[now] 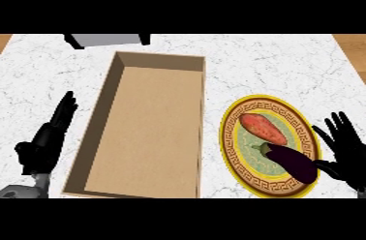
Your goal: Pick the eggplant from the plate and place it in the cardboard box
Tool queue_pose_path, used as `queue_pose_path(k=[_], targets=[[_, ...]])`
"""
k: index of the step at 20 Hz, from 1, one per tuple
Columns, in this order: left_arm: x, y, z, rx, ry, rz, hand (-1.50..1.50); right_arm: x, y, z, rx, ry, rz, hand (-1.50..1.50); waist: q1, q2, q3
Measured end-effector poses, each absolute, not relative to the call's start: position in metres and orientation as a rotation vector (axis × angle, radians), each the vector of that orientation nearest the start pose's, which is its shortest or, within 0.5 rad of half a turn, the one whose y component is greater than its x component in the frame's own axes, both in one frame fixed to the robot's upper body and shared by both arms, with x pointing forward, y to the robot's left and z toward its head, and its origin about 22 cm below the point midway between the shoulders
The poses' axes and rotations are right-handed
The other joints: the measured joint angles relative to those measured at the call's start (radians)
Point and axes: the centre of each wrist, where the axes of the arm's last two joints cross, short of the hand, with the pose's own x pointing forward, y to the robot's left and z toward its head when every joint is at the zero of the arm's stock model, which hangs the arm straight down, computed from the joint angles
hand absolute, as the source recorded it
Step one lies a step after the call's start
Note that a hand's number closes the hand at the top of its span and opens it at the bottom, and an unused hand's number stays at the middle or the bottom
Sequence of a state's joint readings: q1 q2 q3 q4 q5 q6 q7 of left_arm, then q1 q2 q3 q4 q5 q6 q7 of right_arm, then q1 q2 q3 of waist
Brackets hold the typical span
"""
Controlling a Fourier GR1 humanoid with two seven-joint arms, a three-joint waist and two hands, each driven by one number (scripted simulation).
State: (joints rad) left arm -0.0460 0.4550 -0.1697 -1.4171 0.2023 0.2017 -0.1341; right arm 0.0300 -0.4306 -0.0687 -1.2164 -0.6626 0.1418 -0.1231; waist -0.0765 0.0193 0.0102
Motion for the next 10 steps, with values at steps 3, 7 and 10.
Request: queue_pose_path(k=[3, 7, 10], targets=[[0.247, 0.306, -0.005, 0.309, -1.520, -0.261, 0.00, 0.188, -0.399, -0.058, 0.138, -1.477, -0.364, -1.50, 0.018, -0.017, -0.018], [0.255, 0.301, -0.003, 0.323, -1.493, -0.336, 0.00, 0.151, -0.431, -0.067, 0.212, -1.546, -0.238, -1.50, 0.042, -0.023, -0.023], [0.259, 0.298, -0.004, 0.323, -1.484, -0.369, 0.00, 0.132, -0.471, -0.055, 0.176, -1.482, -0.093, -1.50, 0.055, -0.019, -0.014]])
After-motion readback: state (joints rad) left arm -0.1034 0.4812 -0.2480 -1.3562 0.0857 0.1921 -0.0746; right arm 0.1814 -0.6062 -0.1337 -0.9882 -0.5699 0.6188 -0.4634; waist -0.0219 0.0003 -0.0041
